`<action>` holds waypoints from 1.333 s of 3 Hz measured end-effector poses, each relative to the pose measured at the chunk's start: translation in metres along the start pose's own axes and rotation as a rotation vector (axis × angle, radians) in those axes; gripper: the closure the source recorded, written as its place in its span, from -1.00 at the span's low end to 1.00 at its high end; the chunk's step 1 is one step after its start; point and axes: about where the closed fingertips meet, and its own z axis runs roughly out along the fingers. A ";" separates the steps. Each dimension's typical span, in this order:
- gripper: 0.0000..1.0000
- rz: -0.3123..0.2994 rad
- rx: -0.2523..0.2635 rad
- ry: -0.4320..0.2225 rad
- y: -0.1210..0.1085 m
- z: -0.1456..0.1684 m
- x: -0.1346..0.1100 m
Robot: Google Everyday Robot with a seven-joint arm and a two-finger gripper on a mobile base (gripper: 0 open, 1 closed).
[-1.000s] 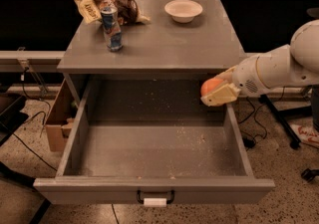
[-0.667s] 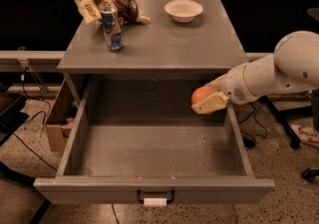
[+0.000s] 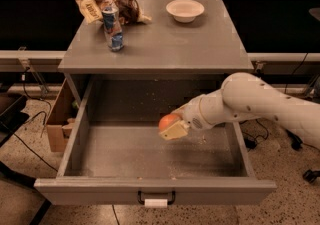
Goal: Place orange into top drawer
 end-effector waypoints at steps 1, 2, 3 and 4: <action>1.00 -0.008 -0.035 0.000 0.022 0.047 0.005; 1.00 -0.008 -0.062 -0.004 0.041 0.082 0.016; 0.64 -0.006 -0.058 -0.006 0.041 0.083 0.016; 0.18 -0.006 -0.058 -0.006 0.041 0.083 0.016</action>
Offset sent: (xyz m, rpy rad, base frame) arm -0.0328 0.0863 -0.1093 0.0405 0.0500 0.0631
